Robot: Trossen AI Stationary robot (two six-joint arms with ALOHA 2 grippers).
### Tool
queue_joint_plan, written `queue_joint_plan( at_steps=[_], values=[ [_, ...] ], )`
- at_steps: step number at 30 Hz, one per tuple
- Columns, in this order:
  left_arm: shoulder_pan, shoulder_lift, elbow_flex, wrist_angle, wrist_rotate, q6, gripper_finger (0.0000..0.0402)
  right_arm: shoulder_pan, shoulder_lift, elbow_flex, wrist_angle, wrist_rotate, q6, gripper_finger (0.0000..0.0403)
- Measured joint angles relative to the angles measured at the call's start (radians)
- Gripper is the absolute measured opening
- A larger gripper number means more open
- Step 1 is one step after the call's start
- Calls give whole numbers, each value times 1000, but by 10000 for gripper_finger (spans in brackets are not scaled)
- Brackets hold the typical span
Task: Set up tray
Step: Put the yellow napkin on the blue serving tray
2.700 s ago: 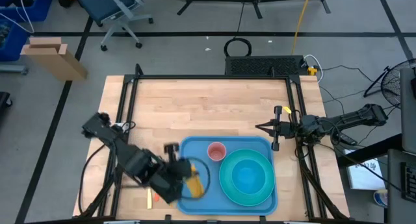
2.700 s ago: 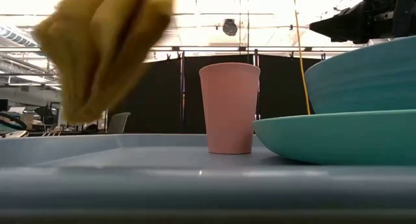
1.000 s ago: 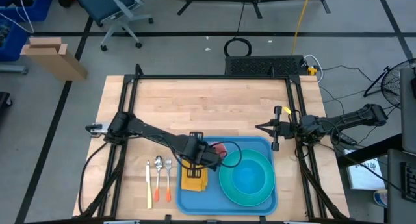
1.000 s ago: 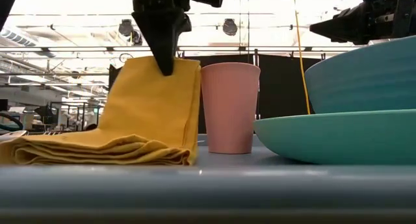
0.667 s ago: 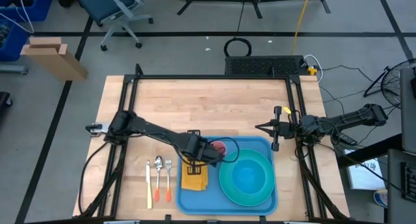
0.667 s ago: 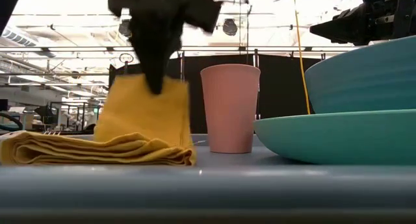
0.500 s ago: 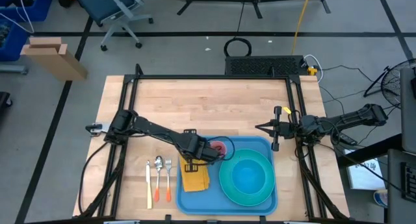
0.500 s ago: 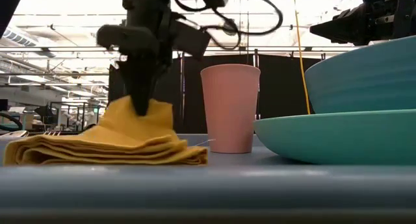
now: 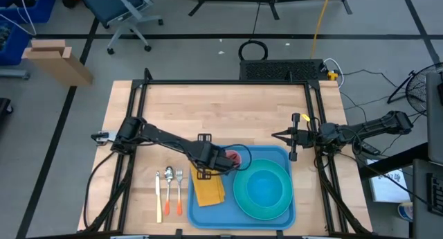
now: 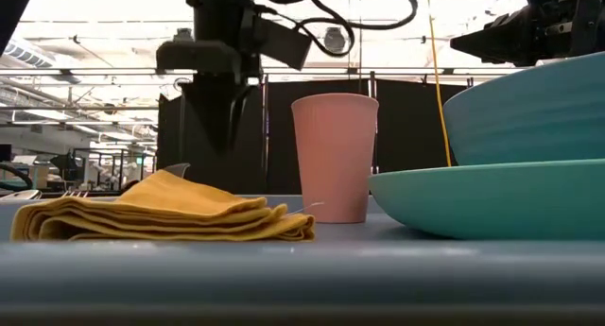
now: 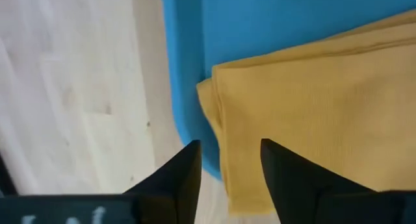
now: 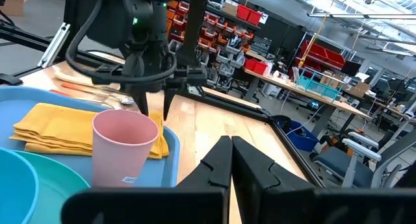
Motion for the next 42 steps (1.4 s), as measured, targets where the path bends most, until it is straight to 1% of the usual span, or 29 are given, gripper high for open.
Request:
queue_joint_plan(
  at_steps=[3,4,6,8,10,12,15,18,21,23,27,30,32,35,42],
  values=[
    [-16,0,50,-48,2,-13,175,0,0,0,0,0,0,0],
    [-26,0,69,-50,20,-18,179,0,0,0,0,0,0,0],
    [-56,0,104,-23,71,-33,183,0,0,0,0,0,0,0],
    [-101,0,124,36,79,-63,185,0,0,0,0,-1,0,0],
    [-153,-1,119,140,60,-69,185,0,0,0,0,-1,0,0],
    [-209,-1,95,250,10,-63,186,0,0,0,0,-4,0,0],
    [-282,0,70,353,-29,-72,186,0,0,0,0,-5,13,0],
    [-338,0,61,404,-52,-164,186,0,0,0,0,-6,24,0],
    [-381,0,43,414,-94,-274,186,0,0,0,0,-6,36,0],
    [-404,0,19,414,-105,-314,186,0,0,0,0,-6,37,0],
    [-435,0,-46,418,-107,-334,186,0,0,0,0,-6,39,0],
    [-441,0,-84,460,-109,-328,186,0,0,0,0,-6,53,0],
    [-440,0,-97,489,-85,-313,186,0,0,0,0,-7,62,0],
    [-443,0,-128,546,-83,-277,186,0,0,0,0,-7,63,0],
    [-447,2,-177,548,-108,-252,186,0,0,0,-9,-7,74,0]
  ],
)
